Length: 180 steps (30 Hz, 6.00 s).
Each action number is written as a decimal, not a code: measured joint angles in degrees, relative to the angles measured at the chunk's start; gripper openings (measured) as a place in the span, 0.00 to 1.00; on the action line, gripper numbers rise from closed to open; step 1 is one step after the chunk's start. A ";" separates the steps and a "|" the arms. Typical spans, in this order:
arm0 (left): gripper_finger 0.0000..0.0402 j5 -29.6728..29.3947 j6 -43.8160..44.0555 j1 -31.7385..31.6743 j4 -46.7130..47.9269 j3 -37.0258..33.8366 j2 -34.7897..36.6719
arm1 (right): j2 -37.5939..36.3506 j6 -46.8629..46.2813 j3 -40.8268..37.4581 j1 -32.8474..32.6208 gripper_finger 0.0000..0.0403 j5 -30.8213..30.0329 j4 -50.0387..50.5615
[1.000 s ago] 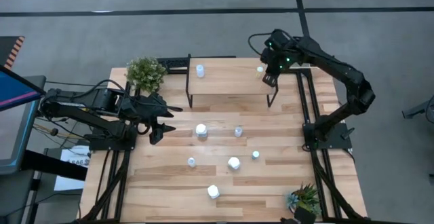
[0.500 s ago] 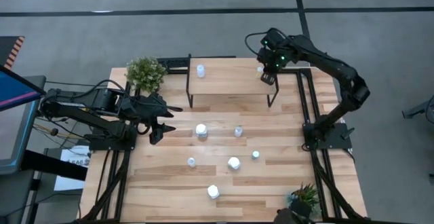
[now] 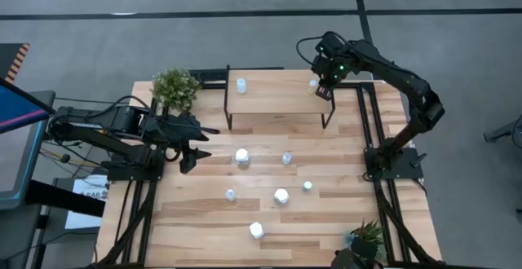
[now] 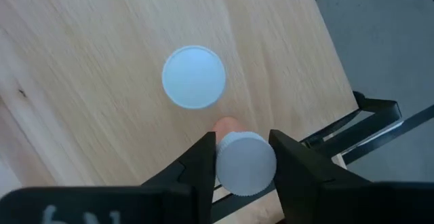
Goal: Pick and place medicine bottles onto shelf by color
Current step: Put the pink transparent pill bottle on the shelf, then put the blue transparent pill bottle on the shelf
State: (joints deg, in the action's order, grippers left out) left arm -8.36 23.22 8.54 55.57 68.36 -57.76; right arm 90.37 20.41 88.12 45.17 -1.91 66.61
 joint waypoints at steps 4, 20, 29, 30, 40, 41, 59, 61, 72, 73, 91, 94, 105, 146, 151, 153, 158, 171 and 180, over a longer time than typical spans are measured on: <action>0.61 0.00 0.00 0.02 0.00 0.00 0.00 | 0.00 -0.83 0.00 0.00 0.45 0.02 0.00; 0.61 0.00 0.02 0.01 0.00 0.00 0.00 | -0.04 -1.04 4.89 -0.55 0.54 0.23 2.28; 0.61 -0.02 0.04 0.02 0.00 0.00 0.00 | -1.76 -8.79 13.95 -3.46 0.54 1.26 12.99; 0.61 -0.02 0.04 0.00 0.00 0.00 0.00 | -2.67 -9.48 13.99 -4.22 0.54 2.40 13.99; 0.61 0.13 0.07 0.00 0.00 0.00 0.00 | -16.56 -23.26 7.11 -16.84 0.54 8.52 18.45; 0.61 0.13 0.07 0.00 0.00 0.00 0.00 | -18.28 -25.48 5.44 -18.80 0.54 8.51 18.47; 0.61 0.17 0.04 0.00 0.00 0.00 0.00 | -34.77 -65.49 -26.85 -62.26 0.54 1.69 -6.72; 0.61 0.17 0.04 0.01 0.00 0.00 0.00 | -34.75 -67.27 -29.69 -65.49 0.54 -0.11 -8.66; 0.61 0.22 0.00 0.00 0.02 0.00 0.02 | -29.25 -71.41 -42.64 -73.65 0.54 -2.78 -24.37; 0.61 0.22 0.02 0.02 0.02 0.00 0.02 | -28.25 -71.40 -43.37 -73.81 0.54 -2.78 -25.28; 0.61 0.20 -0.02 0.00 0.26 0.00 0.02 | -6.21 -63.39 -44.57 -70.10 0.54 -4.76 -35.72; 0.61 0.20 0.00 0.02 0.26 -0.02 0.02 | -4.61 -60.96 -44.57 -68.97 0.54 -4.94 -39.55; 0.61 0.20 0.00 0.02 0.24 -0.01 0.02 | -4.55 -57.93 -44.46 -66.04 0.54 -5.90 -41.58; 0.61 -0.04 0.39 0.00 0.22 -0.02 0.02 | -4.94 -50.31 -41.76 -65.26 0.31 -5.73 -45.76; 0.61 -0.04 0.10 0.02 0.22 0.00 0.02 | -4.92 -50.52 -39.87 -65.23 0.27 -5.64 -40.76; 0.61 -0.04 0.02 0.00 0.22 -0.02 0.02 | -4.92 -50.78 -37.75 -64.83 0.27 -5.40 -37.33; 0.61 -0.04 0.00 0.02 0.22 -0.02 0.02 | -5.44 -50.57 -30.23 -61.02 0.29 -5.38 -26.64; 0.61 -0.03 0.02 0.02 0.30 -0.02 0.00 | -12.14 -45.57 -8.97 -41.64 0.28 -5.83 -4.76; 0.61 -0.04 -0.02 0.00 0.28 -0.02 0.00 | -12.73 -43.69 -8.00 -26.83 0.28 -5.87 -3.99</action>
State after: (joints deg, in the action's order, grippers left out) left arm -8.40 23.20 8.54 55.86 68.34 -57.76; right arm 77.64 -23.27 80.12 18.34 -7.79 62.62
